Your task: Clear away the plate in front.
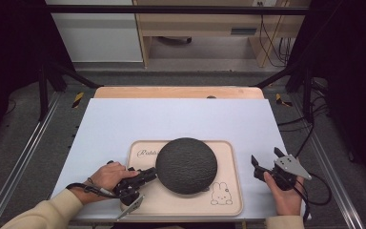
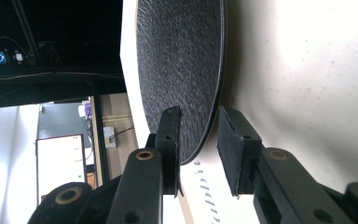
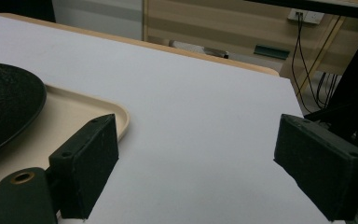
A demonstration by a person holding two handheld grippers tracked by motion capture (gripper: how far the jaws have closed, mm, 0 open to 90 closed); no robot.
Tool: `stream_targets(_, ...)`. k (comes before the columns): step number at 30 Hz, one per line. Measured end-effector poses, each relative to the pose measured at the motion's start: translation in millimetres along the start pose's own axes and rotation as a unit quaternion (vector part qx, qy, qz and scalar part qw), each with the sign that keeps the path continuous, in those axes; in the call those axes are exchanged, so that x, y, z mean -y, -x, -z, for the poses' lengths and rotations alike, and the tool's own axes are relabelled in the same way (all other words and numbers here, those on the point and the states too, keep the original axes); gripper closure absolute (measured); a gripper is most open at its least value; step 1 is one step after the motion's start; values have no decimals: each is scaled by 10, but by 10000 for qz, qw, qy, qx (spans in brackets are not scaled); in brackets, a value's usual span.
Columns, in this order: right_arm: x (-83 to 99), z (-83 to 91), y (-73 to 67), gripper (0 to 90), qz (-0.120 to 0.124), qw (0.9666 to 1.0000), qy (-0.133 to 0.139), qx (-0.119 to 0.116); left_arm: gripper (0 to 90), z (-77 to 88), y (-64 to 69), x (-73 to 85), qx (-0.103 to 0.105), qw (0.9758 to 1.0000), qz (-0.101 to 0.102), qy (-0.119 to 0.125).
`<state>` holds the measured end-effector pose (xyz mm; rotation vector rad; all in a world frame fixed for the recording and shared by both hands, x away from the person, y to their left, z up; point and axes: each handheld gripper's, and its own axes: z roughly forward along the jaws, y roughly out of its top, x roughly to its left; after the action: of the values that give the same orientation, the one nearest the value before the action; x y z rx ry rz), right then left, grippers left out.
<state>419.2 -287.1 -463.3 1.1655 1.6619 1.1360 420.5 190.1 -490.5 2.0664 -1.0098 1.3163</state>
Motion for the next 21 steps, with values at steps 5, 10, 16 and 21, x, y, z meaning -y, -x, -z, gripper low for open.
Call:
stream_targets(5,2,-10,1,135,11,10000,-21,8,698,54,-22,17,-56,10000,-4,-44)
stream_targets(10,2,-7,-1,135,5,10000,-13,10,683,69,-85,31,-172,9998,13,-102)
stream_targets(16,3,-4,-2,135,7,10000,-30,23,637,54,-165,56,-352,9991,80,-212)
stream_targets(21,2,-4,-1,134,8,10000,-37,26,602,35,-238,94,-387,9984,204,-352)
